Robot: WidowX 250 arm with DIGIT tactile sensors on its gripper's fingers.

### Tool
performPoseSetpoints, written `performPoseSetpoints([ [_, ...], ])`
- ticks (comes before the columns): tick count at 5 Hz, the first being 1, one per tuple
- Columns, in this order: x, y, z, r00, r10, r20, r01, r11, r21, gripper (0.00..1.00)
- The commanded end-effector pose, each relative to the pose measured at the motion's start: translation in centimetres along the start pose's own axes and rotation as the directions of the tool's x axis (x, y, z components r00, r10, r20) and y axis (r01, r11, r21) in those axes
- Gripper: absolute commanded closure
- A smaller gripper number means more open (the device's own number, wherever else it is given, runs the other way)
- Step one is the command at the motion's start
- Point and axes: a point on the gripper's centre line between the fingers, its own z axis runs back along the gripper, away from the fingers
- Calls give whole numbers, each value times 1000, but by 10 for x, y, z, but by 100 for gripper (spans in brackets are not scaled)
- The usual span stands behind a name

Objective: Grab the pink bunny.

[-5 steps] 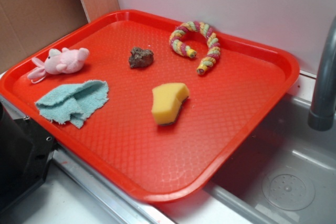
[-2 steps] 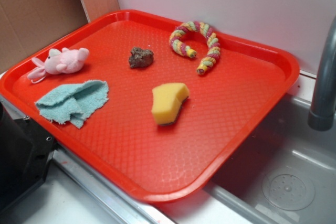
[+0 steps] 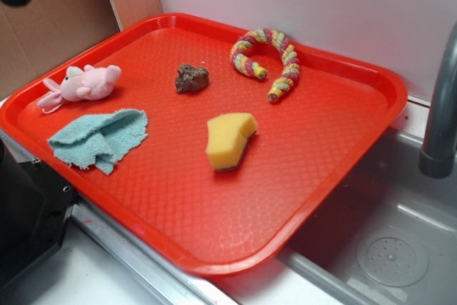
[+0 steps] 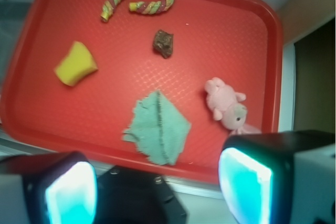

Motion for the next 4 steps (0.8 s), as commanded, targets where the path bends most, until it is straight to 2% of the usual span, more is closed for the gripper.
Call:
performPoseSetpoints([
  [1,8,43,-54,986,-164,41,162,986,35,0],
  [3,14,81,-121,969,-245,24,242,967,83,0],
  [4,8,91,-147,968,-250,-14,250,964,89,0],
])
